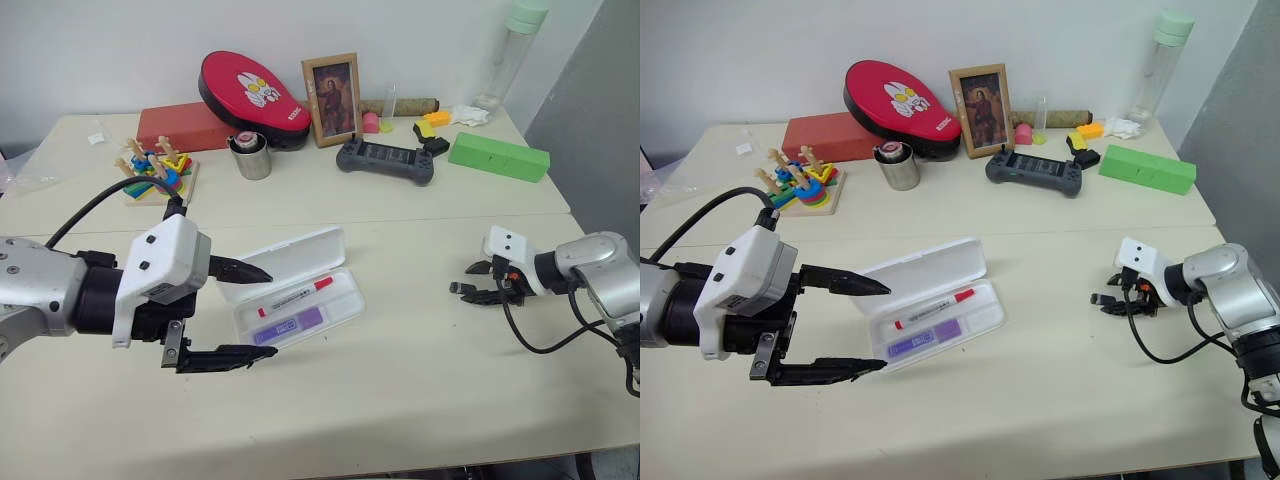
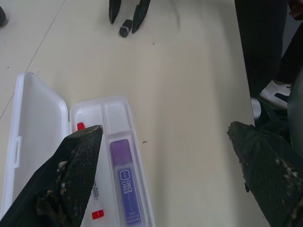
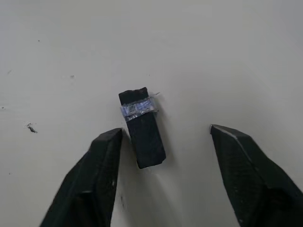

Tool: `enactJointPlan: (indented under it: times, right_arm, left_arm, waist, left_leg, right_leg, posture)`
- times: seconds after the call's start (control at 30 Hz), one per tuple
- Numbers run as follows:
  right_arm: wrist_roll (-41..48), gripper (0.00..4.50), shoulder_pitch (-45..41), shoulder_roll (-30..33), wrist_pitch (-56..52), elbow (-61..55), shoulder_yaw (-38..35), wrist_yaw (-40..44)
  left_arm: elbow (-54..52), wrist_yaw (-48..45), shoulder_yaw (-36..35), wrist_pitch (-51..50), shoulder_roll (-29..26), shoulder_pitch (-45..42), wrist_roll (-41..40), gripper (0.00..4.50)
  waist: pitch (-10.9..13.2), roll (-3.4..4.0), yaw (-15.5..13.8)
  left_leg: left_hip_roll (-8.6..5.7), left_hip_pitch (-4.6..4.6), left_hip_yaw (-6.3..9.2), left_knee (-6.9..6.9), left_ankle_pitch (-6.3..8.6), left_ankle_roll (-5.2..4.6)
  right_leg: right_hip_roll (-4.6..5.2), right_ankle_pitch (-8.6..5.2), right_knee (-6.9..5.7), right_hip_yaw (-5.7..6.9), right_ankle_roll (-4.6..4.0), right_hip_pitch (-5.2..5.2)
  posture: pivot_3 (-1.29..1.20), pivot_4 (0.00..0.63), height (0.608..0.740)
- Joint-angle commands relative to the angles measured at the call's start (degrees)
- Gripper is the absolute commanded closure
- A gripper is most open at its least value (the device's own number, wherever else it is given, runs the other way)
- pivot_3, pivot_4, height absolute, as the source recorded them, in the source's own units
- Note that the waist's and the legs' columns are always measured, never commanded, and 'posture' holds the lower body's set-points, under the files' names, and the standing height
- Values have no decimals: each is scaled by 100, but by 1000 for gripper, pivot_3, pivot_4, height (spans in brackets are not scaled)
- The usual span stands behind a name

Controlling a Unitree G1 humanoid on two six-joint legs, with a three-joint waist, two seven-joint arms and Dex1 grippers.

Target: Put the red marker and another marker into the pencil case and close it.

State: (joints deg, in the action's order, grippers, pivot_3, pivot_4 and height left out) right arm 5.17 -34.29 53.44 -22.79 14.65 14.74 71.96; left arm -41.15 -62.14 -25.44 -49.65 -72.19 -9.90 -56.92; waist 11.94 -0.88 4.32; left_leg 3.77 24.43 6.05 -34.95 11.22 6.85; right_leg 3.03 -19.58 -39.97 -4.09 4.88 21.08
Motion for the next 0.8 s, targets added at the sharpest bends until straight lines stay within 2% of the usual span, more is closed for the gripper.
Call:
enactJointPlan:
  times: [0.03, 0.07, 0.23, 0.3, 0.57, 0.8]
  right_arm:
    - [-131, 2545, -38, -39, 72, 93, -21, 43]
    - [-144, 2871, -37, -43, 85, 86, -14, 48]
    - [-135, 3938, 12, -37, 88, -95, -34, 123]
    - [-121, 4251, 54, -9, 109, -206, -49, 164]
    - [78, 4249, 129, 7, 260, -979, -187, 381]
    - [416, 4249, -140, -450, 273, -2168, -13, 564]
  left_arm:
    - [-48, 59, -66, 85, -12, -97, -39, 0]
    - [-48, 70, -71, 83, -11, -98, -45, 0]
    - [-46, 144, -89, 77, 2, -121, -51, 0]
    - [-46, 176, -101, 78, 7, -121, -54, 0]
    - [47, 389, -246, 38, 16, -178, -65, 0]
    - [228, 860, -631, -131, 119, -240, -158, 0]
  waist:
    - [0, 0, -1]
    - [0, 0, -2]
    - [0, 0, -1]
    - [0, 0, -2]
    - [0, 1, -2]
    - [0, 1, -6]
  left_leg:
    - [0, 0, 0, -1, 0, 0]
    - [0, 0, 0, -1, 0, 0]
    - [0, -1, 0, -1, 0, 0]
    - [0, -2, 0, -2, 0, 0]
    - [0, -2, 0, 0, 0, 0]
    - [0, -1, 1, -1, 0, 0]
  right_leg:
    - [0, 0, 0, 0, 0, -1]
    - [0, 0, 0, 0, 0, -2]
    - [0, 0, 0, 0, 0, -2]
    - [0, 0, 0, 0, 0, -3]
    - [0, 0, 0, 0, 0, -1]
    - [0, 0, -2, 0, 1, -2]
  posture:
    - [0, 150, 740]
    - [0, 150, 740]
    - [0, 150, 740]
    - [0, 150, 740]
    - [0, 150, 740]
    - [0, 150, 740]
